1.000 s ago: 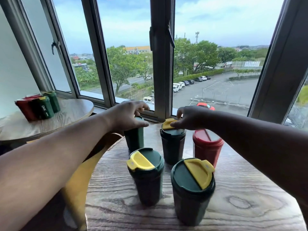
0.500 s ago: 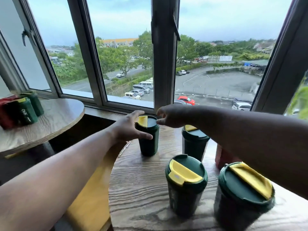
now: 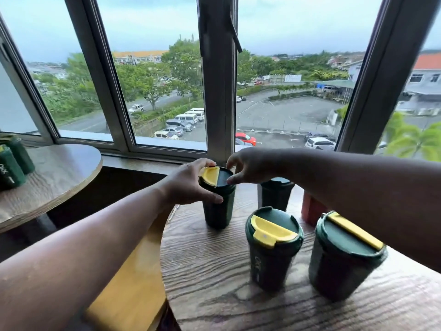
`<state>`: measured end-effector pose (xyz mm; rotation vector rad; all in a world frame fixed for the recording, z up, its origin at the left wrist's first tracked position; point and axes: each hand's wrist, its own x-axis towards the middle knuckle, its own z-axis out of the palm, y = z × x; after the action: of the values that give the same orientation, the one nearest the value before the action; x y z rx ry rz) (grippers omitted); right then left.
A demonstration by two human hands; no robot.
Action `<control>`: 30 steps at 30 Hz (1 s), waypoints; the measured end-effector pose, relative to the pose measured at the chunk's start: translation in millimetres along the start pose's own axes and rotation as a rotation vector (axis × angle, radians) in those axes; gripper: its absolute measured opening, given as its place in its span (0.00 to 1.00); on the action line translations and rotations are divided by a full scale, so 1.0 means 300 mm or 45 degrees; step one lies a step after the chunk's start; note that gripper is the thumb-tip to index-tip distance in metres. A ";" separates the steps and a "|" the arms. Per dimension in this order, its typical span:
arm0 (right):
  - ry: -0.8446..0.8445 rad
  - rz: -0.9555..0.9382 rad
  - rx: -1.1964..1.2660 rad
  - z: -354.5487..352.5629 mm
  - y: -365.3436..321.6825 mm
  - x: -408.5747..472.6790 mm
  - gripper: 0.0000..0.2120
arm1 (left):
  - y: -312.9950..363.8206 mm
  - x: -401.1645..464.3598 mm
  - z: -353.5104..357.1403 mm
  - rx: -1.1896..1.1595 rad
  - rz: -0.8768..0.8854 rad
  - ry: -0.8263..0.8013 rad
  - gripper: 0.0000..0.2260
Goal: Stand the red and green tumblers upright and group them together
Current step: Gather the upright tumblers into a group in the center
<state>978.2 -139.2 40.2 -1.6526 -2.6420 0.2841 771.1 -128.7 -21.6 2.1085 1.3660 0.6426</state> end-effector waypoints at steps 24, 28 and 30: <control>0.141 0.090 0.113 -0.015 0.017 -0.248 0.22 | 0.065 -0.010 0.080 -0.121 0.148 -0.211 0.46; 0.136 0.132 0.128 -0.068 0.010 -0.324 0.25 | 0.057 -0.006 0.084 -0.163 0.119 -0.239 0.48; 0.072 0.170 0.099 -0.090 0.014 -0.347 0.28 | 0.055 -0.003 0.094 -0.179 0.124 -0.209 0.47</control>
<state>1030.9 -226.3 74.9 -1.7874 -2.4522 0.3331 800.1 -140.4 -31.5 2.0743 1.1032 0.5731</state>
